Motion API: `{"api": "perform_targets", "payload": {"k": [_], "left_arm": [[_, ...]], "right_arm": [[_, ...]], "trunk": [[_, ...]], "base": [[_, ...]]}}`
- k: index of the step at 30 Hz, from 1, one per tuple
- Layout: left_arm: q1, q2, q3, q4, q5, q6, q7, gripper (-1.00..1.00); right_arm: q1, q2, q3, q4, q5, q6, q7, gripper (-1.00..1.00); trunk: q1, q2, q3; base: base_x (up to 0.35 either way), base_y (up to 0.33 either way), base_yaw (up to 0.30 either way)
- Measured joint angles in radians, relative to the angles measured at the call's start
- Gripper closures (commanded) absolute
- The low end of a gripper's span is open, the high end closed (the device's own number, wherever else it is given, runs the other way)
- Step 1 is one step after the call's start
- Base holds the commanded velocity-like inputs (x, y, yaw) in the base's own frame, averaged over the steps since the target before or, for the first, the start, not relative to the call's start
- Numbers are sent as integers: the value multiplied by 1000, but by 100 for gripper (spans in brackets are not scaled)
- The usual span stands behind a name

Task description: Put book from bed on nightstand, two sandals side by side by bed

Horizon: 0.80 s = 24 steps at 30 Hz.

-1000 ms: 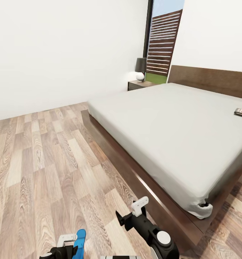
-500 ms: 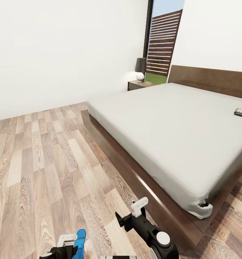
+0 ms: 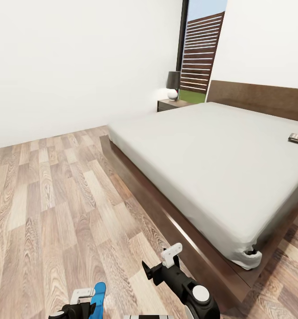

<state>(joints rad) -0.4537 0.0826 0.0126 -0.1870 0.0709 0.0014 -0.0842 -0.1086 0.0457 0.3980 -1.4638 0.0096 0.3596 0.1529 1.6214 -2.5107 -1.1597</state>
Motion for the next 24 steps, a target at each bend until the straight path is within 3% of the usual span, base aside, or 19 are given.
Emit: {"api": "perform_targets", "payload": {"k": [24], "left_arm": [[0,0,0,0,0,0,0,-100]], "right_arm": [[-1,-1,3,2,-1,0,0,-100]], "trunk": [[0,0,0]], "base": [[0,0,0]]}}
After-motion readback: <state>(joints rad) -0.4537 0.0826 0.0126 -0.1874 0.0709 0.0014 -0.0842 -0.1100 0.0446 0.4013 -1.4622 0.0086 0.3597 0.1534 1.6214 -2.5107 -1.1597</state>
